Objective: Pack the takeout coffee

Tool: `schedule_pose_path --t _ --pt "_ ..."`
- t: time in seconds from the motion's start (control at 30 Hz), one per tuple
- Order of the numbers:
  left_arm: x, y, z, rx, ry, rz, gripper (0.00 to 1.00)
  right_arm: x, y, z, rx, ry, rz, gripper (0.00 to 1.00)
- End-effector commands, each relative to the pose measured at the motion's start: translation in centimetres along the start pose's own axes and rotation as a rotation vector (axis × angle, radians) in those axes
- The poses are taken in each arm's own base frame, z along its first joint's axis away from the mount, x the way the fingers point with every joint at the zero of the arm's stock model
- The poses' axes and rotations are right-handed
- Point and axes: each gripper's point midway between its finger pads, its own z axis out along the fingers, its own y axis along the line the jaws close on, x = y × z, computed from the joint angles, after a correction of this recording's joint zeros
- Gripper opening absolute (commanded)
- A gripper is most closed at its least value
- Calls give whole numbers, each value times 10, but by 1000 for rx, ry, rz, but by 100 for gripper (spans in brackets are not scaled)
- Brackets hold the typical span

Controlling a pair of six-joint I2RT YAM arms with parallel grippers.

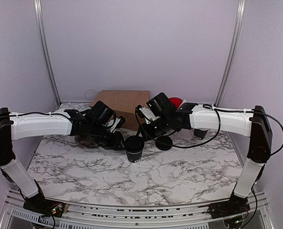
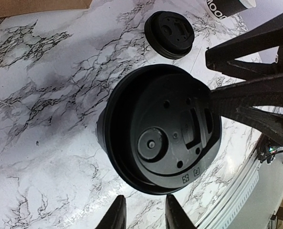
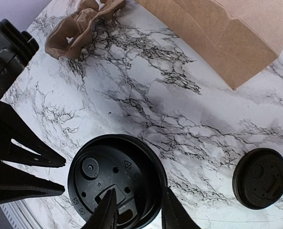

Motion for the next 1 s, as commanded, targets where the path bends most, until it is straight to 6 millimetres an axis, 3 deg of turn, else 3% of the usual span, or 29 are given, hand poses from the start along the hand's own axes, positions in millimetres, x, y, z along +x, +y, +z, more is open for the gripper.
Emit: schedule_pose_path --t 0.0,0.97 --pt "-7 0 1 -25 -2 18 28 -8 7 0 -18 -14 -2 29" --pt "-42 9 11 -64 -33 32 27 24 19 -8 -29 44 112 26"
